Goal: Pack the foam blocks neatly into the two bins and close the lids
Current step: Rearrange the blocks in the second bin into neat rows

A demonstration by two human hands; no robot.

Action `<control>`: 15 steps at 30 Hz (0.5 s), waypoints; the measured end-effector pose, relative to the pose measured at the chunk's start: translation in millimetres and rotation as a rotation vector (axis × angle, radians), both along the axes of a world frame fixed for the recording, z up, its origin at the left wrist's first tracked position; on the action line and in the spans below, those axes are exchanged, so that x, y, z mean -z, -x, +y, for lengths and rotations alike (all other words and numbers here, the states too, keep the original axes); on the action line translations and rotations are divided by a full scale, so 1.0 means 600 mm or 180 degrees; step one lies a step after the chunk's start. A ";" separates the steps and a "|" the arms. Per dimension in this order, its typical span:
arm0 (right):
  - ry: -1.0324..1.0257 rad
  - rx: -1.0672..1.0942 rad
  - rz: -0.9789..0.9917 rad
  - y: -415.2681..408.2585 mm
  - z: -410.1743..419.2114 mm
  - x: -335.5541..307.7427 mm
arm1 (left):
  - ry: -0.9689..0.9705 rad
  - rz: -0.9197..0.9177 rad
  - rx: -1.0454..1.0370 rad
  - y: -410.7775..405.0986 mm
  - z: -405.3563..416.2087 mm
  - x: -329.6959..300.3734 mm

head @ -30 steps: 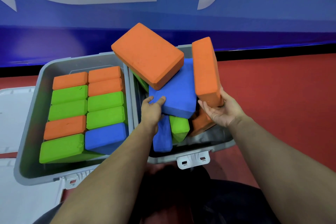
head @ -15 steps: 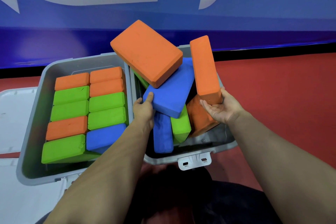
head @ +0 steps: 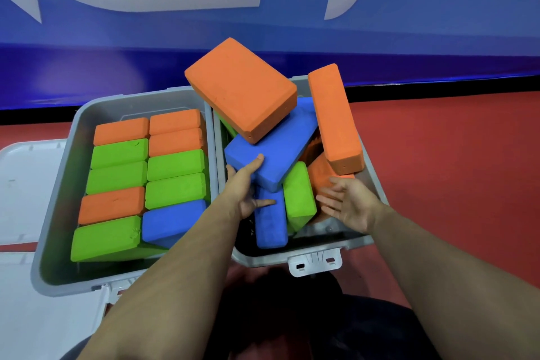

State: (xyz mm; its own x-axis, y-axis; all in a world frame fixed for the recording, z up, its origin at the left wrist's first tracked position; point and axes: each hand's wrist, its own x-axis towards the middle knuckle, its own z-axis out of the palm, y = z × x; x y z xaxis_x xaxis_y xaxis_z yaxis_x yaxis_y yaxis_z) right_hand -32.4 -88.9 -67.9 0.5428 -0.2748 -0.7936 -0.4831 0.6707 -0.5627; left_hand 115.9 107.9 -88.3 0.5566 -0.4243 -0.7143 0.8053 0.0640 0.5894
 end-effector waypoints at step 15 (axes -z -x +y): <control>0.1849 -0.0973 0.0444 -0.017 0.013 0.050 | -0.0795 -0.1217 -0.0953 -0.008 -0.030 0.016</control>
